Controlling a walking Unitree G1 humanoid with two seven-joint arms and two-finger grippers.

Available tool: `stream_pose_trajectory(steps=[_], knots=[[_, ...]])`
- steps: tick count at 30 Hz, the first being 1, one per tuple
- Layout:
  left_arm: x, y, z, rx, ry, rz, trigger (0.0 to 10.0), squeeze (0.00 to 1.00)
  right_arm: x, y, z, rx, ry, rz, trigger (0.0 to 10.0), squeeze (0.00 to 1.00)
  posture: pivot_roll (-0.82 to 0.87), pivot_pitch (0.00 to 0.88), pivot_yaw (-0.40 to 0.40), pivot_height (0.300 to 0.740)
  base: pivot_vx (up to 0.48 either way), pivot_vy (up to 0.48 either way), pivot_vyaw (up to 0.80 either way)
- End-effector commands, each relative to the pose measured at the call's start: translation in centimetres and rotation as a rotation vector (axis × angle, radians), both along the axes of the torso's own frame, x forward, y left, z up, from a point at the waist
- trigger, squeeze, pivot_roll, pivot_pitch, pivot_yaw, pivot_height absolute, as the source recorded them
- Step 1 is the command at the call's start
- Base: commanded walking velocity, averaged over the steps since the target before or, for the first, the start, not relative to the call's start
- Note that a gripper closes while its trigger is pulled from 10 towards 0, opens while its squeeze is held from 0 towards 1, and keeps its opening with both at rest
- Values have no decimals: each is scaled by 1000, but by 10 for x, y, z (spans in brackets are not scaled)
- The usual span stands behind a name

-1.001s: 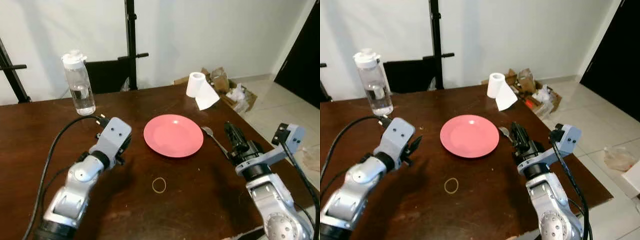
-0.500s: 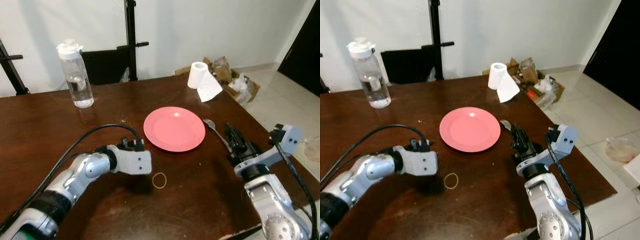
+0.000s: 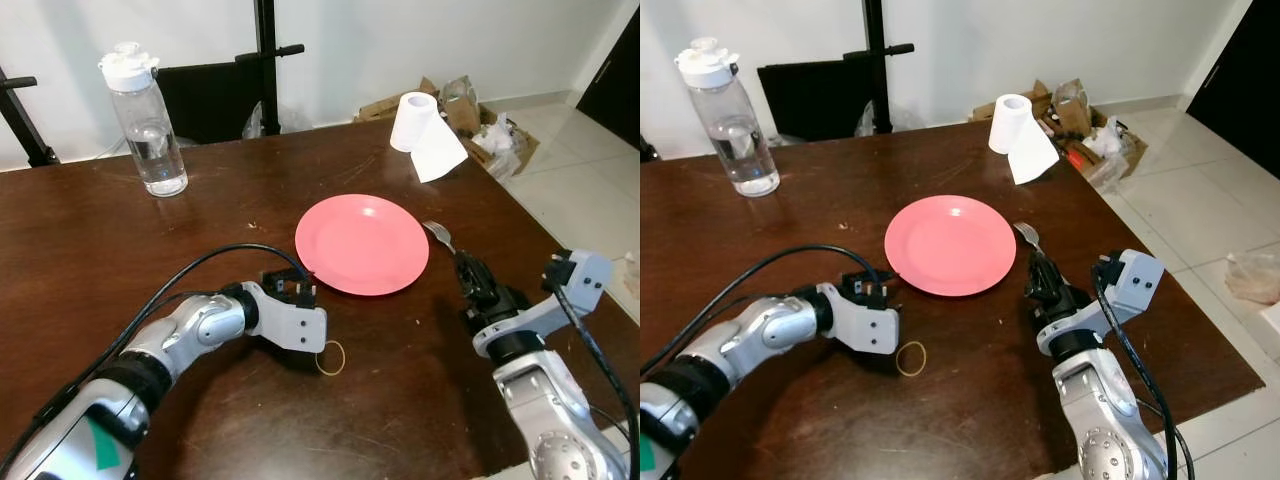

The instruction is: Setting the table

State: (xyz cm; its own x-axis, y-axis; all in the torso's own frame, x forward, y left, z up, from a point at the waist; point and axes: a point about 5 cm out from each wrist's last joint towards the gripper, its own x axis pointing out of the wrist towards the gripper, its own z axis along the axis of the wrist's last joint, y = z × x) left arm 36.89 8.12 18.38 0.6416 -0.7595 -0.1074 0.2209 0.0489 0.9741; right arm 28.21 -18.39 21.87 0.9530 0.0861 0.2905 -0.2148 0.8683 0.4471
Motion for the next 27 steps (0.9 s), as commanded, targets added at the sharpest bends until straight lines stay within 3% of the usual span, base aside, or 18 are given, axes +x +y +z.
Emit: stream_pose_trajectory(steps=[1, 2, 9, 11, 12, 14, 15, 16, 27], knots=[[-3, -6, -19, 88, 12, -23, 10000, 78, -3, 0, 5, -6, -13, -7, 10000, 0, 17, 263, 76, 740, 0, 0, 0], [-2, -10, -19, 101, -1, -25, 10000, 0, -3, 0, 5, -6, -14, -8, 10000, 0, 15, 262, 78, 740, 0, 0, 0], [3, -29, -20, 136, -79, -2, 10000, 0, -4, 0, 6, -6, -17, -14, 10000, 0, 7, 257, 85, 740, 0, 0, 0], [6, -35, -19, 139, -114, 14, 9137, 0, -5, 0, 6, -5, -20, -18, 10000, 0, -2, 251, 88, 740, 0, 0, 0], [7, -36, -18, 144, -124, 25, 4824, 0, -5, 0, 7, -5, -20, -20, 10000, 0, -7, 247, 90, 740, 0, 0, 0], [8, -36, -18, 148, -131, 32, 4824, 0, -5, 0, 7, -5, -21, -21, 10000, 0, -7, 247, 90, 740, 0, 0, 0], [9, -35, -18, 156, -140, 40, 706, 0, -5, 1, 7, -5, -20, -22, 10000, 0, -7, 245, 91, 740, 0, 0, 0], [10, -34, -18, 158, -150, 57, 0, 0, -5, 0, 6, -5, -20, -23, 10000, 0, -3, 244, 91, 740, 0, 0, 0], [14, -26, -20, 168, -171, 105, 0, 0, -3, 1, 6, -3, -22, -20, 10000, 0, 4, 236, 91, 740, 0, 0, 0]])
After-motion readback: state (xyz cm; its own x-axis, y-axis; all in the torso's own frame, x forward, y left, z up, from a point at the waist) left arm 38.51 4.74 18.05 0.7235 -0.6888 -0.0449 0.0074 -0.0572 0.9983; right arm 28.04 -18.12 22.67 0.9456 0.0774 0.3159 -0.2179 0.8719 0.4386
